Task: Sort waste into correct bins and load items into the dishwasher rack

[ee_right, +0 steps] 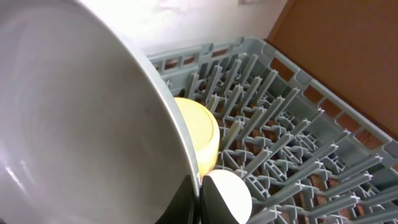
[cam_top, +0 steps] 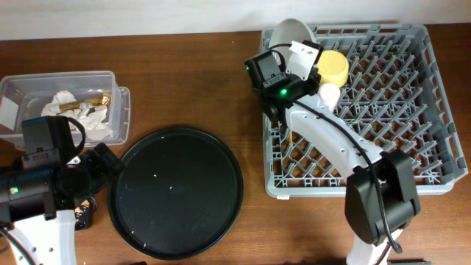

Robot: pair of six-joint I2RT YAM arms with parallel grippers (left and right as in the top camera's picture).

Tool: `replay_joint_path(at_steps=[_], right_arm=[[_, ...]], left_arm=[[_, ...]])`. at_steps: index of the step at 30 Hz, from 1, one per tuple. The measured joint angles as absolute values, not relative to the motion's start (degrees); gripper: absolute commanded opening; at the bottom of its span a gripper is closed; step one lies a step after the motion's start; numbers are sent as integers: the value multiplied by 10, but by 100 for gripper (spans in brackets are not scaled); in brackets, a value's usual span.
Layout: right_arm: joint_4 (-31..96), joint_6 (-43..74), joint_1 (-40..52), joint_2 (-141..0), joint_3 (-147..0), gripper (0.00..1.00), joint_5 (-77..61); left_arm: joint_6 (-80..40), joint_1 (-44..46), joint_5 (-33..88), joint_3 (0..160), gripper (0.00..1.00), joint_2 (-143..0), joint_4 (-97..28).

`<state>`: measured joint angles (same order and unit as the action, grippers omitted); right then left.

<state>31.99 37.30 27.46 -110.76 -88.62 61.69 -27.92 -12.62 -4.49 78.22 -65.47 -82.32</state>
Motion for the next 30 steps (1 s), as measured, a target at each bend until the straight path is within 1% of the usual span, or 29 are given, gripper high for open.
replay_joint_path(at_steps=[4, 5, 10, 11, 12, 14, 15, 17, 18, 19, 20, 22, 26, 28, 30], right_arm=[[310, 373, 303, -1108, -886, 5, 634], [310, 372, 307, -1108, -886, 9, 636], [307, 373, 328, -1108, -886, 76, 632], [307, 372, 336, -1108, -887, 89, 631], [309, 360, 344, -1108, -892, 99, 630], [325, 328, 357, -1108, -929, 98, 630], [361, 321, 361, -1108, -954, 98, 623], [456, 312, 364, -1103, -1024, 98, 586], [525, 310, 364, -1087, -1085, 98, 548], [547, 310, 364, -1073, -1111, 98, 531], [607, 310, 364, -1056, -1143, 98, 514], [704, 309, 364, -991, -1204, 98, 477], [880, 317, 364, -815, -1222, 99, 373], [967, 342, 364, -759, -1221, 98, 325], [970, 350, 364, -693, -1198, 98, 279]], left_arm=[[-279, -126, -45, 782, 99, -655, -823], [-279, -126, -45, 782, 99, -655, -823], [-279, -126, -45, 782, 99, -655, -823], [-279, -126, -45, 782, 99, -655, -823], [-279, -126, -45, 782, 99, -655, -823], [-279, -126, -45, 782, 99, -655, -823], [-279, -126, -45, 782, 99, -655, -823], [-279, -126, -45, 782, 99, -655, -824], [-279, -126, -45, 782, 99, -655, -824], [-279, -126, -45, 782, 99, -655, -823], [-279, -126, -45, 782, 99, -655, -823], [-279, -126, -45, 782, 99, -655, -823], [-279, -126, -45, 782, 99, -655, -823], [-279, -126, -45, 782, 99, -655, -824], [-279, -126, -45, 782, 99, -655, -823]])
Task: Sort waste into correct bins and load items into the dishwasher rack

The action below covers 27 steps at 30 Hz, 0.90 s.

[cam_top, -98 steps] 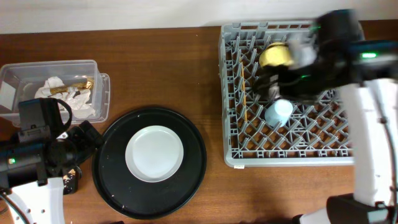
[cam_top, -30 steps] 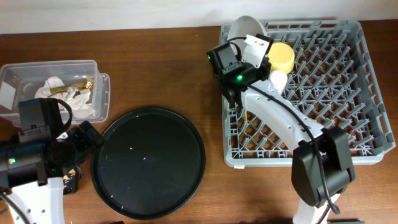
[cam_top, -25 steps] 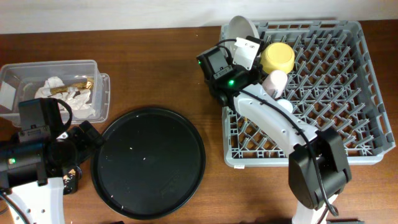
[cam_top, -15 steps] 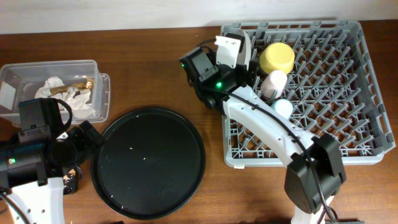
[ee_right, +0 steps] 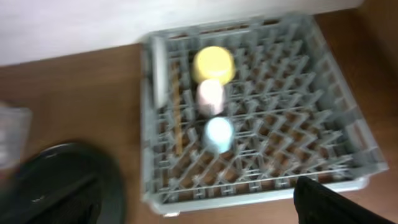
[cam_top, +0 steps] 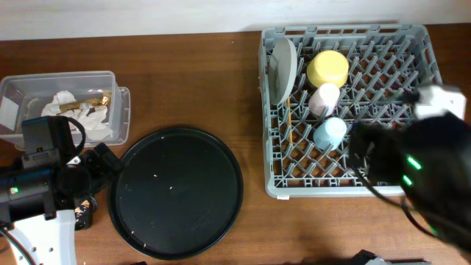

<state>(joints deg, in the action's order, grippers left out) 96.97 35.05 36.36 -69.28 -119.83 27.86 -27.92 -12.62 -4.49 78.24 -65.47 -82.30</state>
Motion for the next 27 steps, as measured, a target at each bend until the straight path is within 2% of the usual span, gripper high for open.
replay_joint_path(at_steps=[4, 12, 16, 18, 22, 23, 27], right_arm=[[970, 360, 364, -602, -1118, 98, 205], [970, 360, 363, -585, -1111, 98, 183], [961, 354, 280, -552, -1070, 98, 170], [872, 322, 206, -478, -971, 98, 135], [580, 172, 61, -232, -626, 98, -19], [560, 155, 47, -196, -573, 98, -43], [308, 131, 38, -75, -316, 99, -94]], left_arm=[[-279, -126, -45, 782, 99, -655, -823], [-279, -126, -45, 782, 99, -655, -823], [-279, -126, -45, 782, 99, -655, -823], [-279, -126, -45, 783, 99, -655, -822], [-279, -126, -45, 783, 99, -655, -824], [-279, -126, -45, 783, 99, -655, -823], [-279, -126, -45, 784, 99, -655, -823]])
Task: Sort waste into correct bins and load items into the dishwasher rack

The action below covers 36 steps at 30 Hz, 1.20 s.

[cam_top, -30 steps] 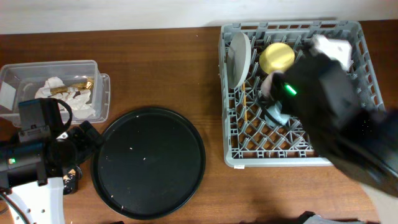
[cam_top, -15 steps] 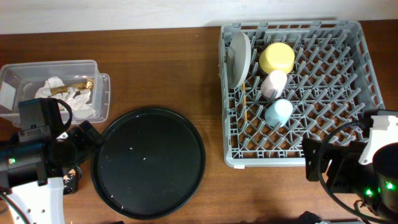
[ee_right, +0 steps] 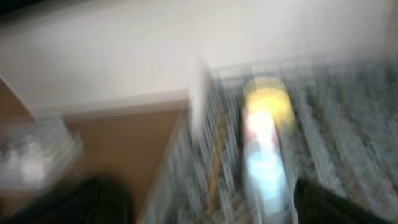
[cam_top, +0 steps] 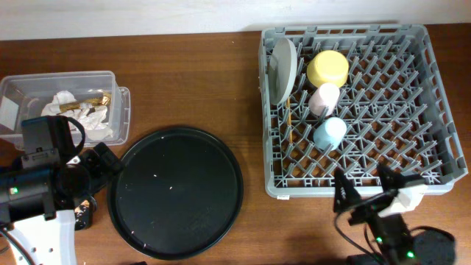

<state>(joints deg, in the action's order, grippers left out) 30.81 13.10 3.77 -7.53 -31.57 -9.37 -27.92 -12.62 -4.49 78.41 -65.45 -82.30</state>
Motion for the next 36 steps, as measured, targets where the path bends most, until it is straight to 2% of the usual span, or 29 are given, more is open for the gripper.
replay_joint_path(at_steps=[4, 8, 11, 15, 20, 25, 30, 36], right_arm=[[114, 129, 38, -22, -140, 98, -139], [-43, 129, 37, -8, -48, 98, -156], [-89, 129, 37, -8, -18, 98, -156], [-80, 88, 37, -8, -8, 98, -156], [35, 38, 37, -7, -7, 98, -92], [43, 43, 23, -7, -7, 98, -14], [43, 37, 22, -7, -7, 98, 6], [43, -73, 19, -7, -7, 98, 9]], left_arm=[[-279, -126, -45, 784, 99, -655, -823], [-279, -126, -45, 784, 99, -655, -823], [-279, -126, -45, 784, 99, -655, -823], [-279, -126, -45, 784, 99, -655, -823], [-279, -126, -45, 784, 99, -655, -823], [-279, -126, -45, 784, 99, -655, -823], [-279, -126, -45, 784, 99, -655, -823], [-279, -126, -45, 784, 99, -655, -823]])
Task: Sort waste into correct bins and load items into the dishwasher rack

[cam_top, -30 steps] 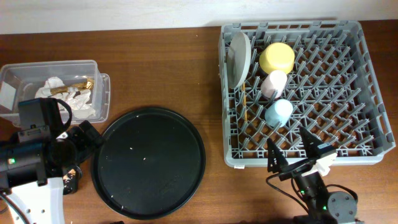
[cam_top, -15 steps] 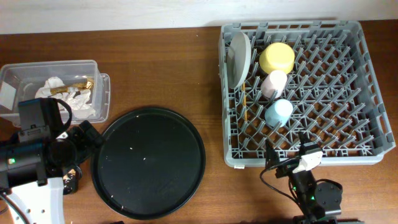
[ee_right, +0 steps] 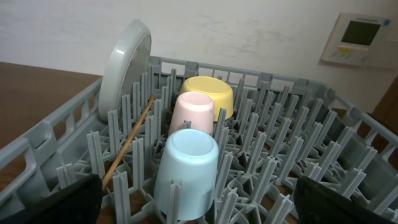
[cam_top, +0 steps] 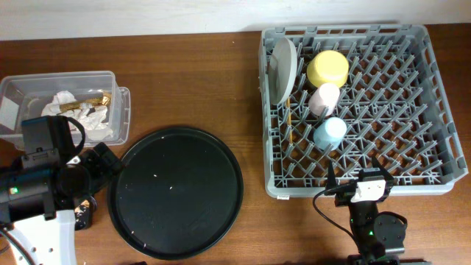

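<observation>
The grey dishwasher rack (cam_top: 434,110) holds a grey plate (cam_top: 282,70) standing on edge in its left column. Beside the plate are a yellow bowl (cam_top: 327,68), a pink cup (cam_top: 323,99) and a pale blue cup (cam_top: 329,132), all upside down. A wooden chopstick (ee_right: 127,143) lies slanted between the tines. My right gripper (cam_top: 357,179) sits low at the rack's front edge, open and holding nothing; its dark fingertips (ee_right: 53,200) frame the blue cup (ee_right: 186,171). My left gripper (cam_top: 101,160) rests left of the black tray, its jaws not readable.
A round black tray (cam_top: 175,193) lies at the front centre. A clear plastic bin (cam_top: 121,110) at the far left holds crumpled white paper and a gold wrapper. A small dark scrap (cam_top: 83,212) lies by the left arm.
My right gripper has shifted slightly left along the rack's front edge and its wrist view, blurred before, is now steady across the rack. The left arm has not moved.
My right gripper was shut on the grey plate at the rack's back left corner. A second later the plate stood in the rack and the gripper was open over the rack's right side. It was then low before the rack's front, where it remains.
</observation>
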Robot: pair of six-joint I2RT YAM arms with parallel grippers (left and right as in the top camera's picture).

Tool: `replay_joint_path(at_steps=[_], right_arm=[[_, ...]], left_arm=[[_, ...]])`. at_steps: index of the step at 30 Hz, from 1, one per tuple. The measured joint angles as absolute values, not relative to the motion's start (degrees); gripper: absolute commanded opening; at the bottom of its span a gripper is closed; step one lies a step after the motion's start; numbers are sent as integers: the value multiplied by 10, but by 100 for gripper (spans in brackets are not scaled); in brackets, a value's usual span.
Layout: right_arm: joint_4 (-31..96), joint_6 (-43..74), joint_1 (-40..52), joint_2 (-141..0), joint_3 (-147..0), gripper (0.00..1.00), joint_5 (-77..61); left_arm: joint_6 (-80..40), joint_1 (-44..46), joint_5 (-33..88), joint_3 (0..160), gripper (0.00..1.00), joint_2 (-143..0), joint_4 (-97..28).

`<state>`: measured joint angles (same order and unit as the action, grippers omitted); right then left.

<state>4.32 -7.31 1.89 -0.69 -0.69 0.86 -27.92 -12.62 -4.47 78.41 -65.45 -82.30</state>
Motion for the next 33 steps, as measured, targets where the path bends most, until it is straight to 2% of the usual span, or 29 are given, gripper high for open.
replay_joint_path(at_steps=[7, 21, 27, 30, 33], right_arm=[[43, -35, 19, -7, -7, 98, 8], [43, -32, 19, -7, -7, 98, 8], [43, -32, 19, -7, -7, 98, 8], [43, -32, 19, -7, -7, 98, 8], [44, -32, 19, -7, -7, 98, 8]], left_arm=[[-279, -126, -45, 784, 99, -655, -823], [-279, -126, -45, 784, 99, -655, -823], [-279, -126, -29, 780, 99, -653, -867], [-219, -108, -16, 702, 99, -600, -773], [-102, -70, 46, 555, 99, -503, -584]])
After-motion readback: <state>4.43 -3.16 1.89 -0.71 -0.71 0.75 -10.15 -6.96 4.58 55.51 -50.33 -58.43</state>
